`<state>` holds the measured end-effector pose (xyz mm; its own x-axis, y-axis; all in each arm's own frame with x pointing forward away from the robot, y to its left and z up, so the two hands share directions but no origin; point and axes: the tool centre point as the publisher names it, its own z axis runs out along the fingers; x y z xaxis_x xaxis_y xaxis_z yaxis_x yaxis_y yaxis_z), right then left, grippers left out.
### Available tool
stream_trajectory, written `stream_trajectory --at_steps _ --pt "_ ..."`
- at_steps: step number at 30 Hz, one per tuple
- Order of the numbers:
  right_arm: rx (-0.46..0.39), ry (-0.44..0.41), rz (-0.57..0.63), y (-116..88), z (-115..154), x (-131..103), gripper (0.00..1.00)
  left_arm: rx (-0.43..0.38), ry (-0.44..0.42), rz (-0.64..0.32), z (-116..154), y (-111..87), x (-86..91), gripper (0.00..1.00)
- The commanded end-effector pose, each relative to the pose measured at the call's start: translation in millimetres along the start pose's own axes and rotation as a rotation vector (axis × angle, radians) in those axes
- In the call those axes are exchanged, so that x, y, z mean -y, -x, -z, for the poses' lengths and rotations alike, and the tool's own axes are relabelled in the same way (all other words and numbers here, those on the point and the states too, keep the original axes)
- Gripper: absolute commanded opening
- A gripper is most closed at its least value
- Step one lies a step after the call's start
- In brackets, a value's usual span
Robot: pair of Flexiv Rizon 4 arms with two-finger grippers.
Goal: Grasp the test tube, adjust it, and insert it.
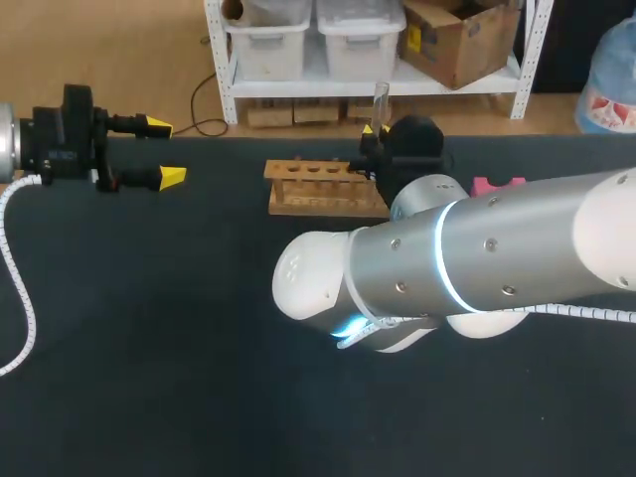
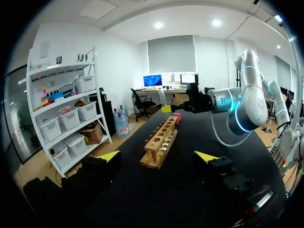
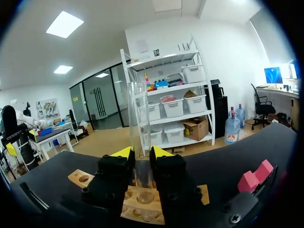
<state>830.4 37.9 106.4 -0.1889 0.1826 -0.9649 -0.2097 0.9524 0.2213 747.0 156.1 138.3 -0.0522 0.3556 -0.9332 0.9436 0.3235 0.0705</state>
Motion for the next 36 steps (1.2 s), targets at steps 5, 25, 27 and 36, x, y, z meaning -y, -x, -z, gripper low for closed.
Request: stream_trajectory --at_steps 5,25,27,36 --pt "-0.015 -0.021 0.001 -5.4 0.8 -1.9 0.00 0.006 0.004 -0.004 0.6 -1.6 0.9 1.00" --pt "-0.076 0.077 0.031 14.5 20.0 0.8 1.00 0.006 0.004 -0.004 0.6 -1.6 0.9 1.00" --pt "-0.088 0.099 0.041 19.3 27.2 4.2 1.00 0.006 0.004 -0.004 0.6 -1.6 0.9 1.00" --pt "-0.161 0.182 0.068 41.3 58.5 17.2 1.00 0.006 0.004 -0.004 0.6 -1.6 0.9 1.00"
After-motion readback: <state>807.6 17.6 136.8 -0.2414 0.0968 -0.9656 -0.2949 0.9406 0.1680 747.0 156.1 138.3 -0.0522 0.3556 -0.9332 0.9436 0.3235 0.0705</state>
